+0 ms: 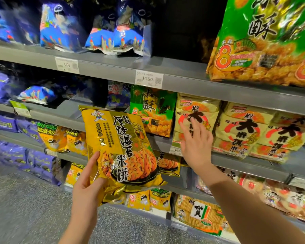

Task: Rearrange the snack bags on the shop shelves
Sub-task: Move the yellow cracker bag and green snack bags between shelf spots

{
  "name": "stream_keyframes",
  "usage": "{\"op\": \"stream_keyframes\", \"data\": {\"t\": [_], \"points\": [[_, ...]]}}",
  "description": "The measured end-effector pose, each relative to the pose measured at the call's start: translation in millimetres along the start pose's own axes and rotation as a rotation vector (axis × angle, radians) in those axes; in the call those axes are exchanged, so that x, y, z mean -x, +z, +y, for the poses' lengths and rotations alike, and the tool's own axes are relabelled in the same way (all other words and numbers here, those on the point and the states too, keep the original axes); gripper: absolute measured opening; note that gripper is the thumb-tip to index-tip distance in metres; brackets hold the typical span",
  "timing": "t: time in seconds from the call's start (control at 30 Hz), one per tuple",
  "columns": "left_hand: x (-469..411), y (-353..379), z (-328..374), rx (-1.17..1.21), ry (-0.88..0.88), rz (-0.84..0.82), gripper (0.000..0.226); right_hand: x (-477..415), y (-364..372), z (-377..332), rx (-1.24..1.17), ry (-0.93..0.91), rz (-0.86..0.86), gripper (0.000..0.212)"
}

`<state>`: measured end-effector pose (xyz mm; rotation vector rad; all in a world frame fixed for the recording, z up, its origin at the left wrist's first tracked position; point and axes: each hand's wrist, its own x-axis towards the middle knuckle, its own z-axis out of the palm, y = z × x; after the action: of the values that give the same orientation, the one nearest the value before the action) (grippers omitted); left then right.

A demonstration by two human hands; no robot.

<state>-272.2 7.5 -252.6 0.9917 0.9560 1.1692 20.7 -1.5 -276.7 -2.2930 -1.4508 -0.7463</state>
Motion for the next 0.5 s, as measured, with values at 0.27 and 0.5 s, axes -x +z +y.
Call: {"op": "stream_keyframes", "data": {"t": [0.27, 0.5], "points": [[-1.0, -16.9, 15.8, 0.010, 0.022, 0.076, 0.072, -20.2, -7.8, -50.6, -0.497, 0.030, -0.250, 0.055], [-22.2, -36.1, 23.8, -0.005, 0.038, 0.111, 0.073, -69.0, 10.1, -85.8, -0.723, 0.490, -0.446, 0.095]]}}
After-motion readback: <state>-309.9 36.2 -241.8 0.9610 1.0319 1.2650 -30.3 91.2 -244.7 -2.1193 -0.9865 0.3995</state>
